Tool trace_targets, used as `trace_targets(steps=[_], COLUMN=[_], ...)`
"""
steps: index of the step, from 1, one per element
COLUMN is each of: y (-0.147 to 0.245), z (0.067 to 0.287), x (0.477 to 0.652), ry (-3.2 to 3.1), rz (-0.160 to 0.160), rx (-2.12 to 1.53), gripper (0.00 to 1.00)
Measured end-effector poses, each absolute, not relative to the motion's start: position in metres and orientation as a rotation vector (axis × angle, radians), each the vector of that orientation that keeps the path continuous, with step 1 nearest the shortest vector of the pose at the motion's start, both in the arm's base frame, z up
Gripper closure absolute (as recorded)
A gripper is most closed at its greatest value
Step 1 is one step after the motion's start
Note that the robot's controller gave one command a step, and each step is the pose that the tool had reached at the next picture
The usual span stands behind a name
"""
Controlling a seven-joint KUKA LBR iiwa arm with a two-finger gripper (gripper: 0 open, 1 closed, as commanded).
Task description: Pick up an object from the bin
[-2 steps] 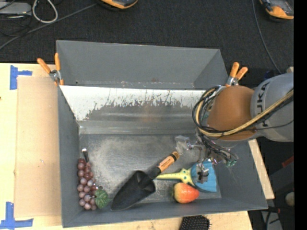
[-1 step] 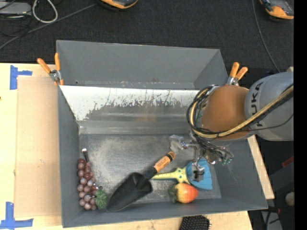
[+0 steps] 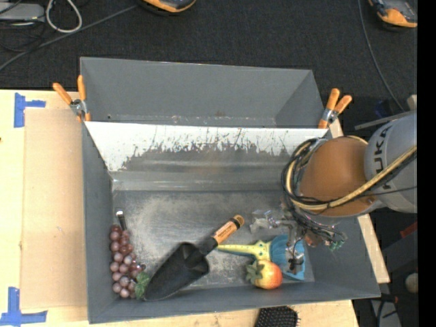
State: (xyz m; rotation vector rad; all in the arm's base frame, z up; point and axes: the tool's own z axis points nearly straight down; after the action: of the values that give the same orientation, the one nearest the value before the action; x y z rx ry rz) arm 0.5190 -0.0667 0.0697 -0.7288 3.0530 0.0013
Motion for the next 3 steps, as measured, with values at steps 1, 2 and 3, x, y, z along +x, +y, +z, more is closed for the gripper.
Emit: trace_targets(steps=[1,2,3], y=[-0.068,-0.067,-0.060], z=[0.069,0.069,0.069], x=[0.516,0.520,0.527], ry=[3.022,3.023,2.990], rz=[0.000,0.001,0.002], rx=[-0.816,-0.827,-0.928], gripper=[0.00,0.00,0.00])
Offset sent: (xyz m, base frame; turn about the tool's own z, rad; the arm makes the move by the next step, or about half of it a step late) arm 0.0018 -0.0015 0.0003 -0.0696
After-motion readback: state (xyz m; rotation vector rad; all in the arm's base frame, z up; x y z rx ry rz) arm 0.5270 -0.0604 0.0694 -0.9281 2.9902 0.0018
